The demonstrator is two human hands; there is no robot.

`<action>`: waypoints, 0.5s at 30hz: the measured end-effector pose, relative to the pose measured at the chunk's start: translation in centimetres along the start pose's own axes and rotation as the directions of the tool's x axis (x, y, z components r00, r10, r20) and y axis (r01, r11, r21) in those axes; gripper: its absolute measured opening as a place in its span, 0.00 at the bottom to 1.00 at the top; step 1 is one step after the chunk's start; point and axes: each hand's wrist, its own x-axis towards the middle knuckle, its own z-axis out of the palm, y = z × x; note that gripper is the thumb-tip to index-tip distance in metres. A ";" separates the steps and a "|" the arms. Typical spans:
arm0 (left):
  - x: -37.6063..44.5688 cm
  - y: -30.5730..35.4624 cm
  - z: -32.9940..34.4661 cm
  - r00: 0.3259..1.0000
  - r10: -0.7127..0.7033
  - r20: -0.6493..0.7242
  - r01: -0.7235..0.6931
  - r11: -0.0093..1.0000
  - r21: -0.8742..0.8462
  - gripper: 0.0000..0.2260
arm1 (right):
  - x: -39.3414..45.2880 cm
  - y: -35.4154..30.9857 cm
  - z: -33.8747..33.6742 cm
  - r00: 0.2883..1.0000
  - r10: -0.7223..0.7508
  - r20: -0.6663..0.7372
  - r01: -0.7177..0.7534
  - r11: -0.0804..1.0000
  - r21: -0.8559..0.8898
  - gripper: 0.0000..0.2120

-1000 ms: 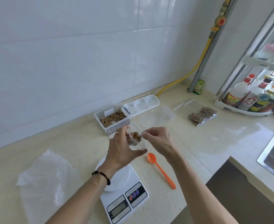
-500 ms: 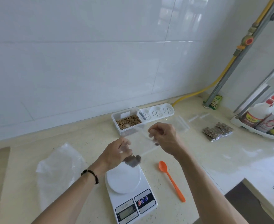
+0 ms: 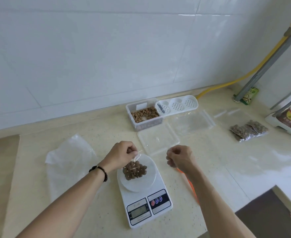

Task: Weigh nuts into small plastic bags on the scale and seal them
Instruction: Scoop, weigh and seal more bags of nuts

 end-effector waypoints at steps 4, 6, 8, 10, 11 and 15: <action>0.9 -0.4 1.8 0.999 0.013 -0.041 -0.009 0.994 0.108 0.04 | 1.1 2.8 0.5 0.996 0.089 -0.021 -0.089 0.996 0.004 0.02; 1.0 -0.7 2.5 0.997 0.027 -0.072 -0.015 0.987 0.161 0.02 | 1.7 3.5 0.6 0.994 0.103 -0.043 -0.104 0.995 -0.011 0.09; 1.0 -1.0 3.1 0.992 0.066 -0.105 -0.043 0.978 0.202 0.04 | 1.9 3.8 0.5 0.995 0.079 -0.056 -0.084 0.991 -0.102 0.17; 0.9 -1.4 3.3 0.989 0.090 -0.120 -0.060 0.971 0.230 0.10 | 2.0 4.0 0.4 0.995 0.040 -0.087 -0.058 0.974 -0.219 0.22; 0.8 -1.5 3.3 0.987 0.097 -0.126 -0.063 0.966 0.251 0.13 | 1.9 4.1 0.4 0.994 0.004 -0.108 -0.033 0.961 -0.273 0.24; -1.4 -2.6 2.8 0.966 0.183 -0.185 -0.100 0.917 0.385 0.19 | 1.0 3.8 1.0 0.968 -0.218 -0.121 0.136 0.868 -0.478 0.24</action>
